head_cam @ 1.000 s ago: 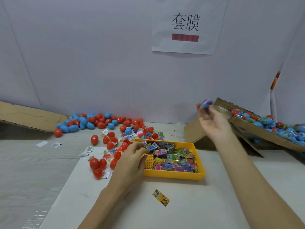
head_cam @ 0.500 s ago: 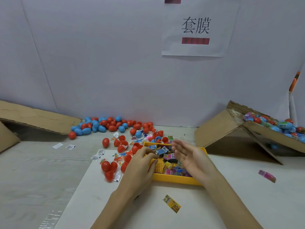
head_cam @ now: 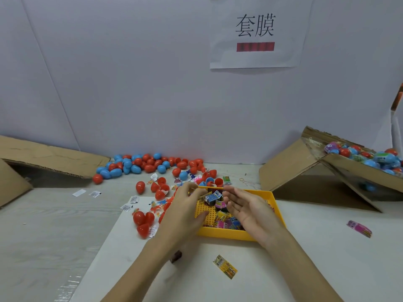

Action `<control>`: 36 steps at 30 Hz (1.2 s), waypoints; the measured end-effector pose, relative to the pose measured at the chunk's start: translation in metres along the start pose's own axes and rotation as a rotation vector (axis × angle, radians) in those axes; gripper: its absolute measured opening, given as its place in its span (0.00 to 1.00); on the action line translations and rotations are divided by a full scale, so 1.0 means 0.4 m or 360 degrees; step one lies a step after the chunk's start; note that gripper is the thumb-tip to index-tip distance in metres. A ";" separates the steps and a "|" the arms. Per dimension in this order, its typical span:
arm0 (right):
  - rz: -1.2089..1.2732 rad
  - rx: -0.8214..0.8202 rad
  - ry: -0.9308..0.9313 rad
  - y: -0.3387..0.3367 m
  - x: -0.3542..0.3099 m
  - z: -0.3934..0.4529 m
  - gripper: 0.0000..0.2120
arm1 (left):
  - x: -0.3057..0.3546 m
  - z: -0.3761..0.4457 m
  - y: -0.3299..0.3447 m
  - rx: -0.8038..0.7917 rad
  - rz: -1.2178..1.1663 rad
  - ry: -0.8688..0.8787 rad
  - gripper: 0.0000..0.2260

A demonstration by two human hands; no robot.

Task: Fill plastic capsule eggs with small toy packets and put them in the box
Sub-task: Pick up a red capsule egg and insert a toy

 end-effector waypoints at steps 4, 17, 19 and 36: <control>0.0014 0.0006 0.0009 -0.003 0.001 0.004 0.12 | -0.093 0.072 -0.070 0.0305 -0.0004 -0.0366 0.16; -0.0107 0.0009 -0.0018 -0.001 0.006 0.010 0.12 | -0.293 0.070 -0.168 0.0266 0.0261 -0.0905 0.16; -0.0135 0.0011 -0.0027 0.000 0.007 0.010 0.12 | -0.239 0.065 -0.153 0.0415 0.0072 -0.0839 0.13; -0.1141 -0.0024 -0.0400 0.037 0.017 -0.019 0.11 | 0.054 -0.029 0.007 0.0281 -0.0491 0.0059 0.16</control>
Point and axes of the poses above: each hand's wrist, its own z-axis towards the middle knuckle, its own y-axis out of the palm, x = y × z, the point moved 3 cm from there along z, towards the middle knuckle, and after that the axes turned 10 degrees about -z, right-handed, at the moved point
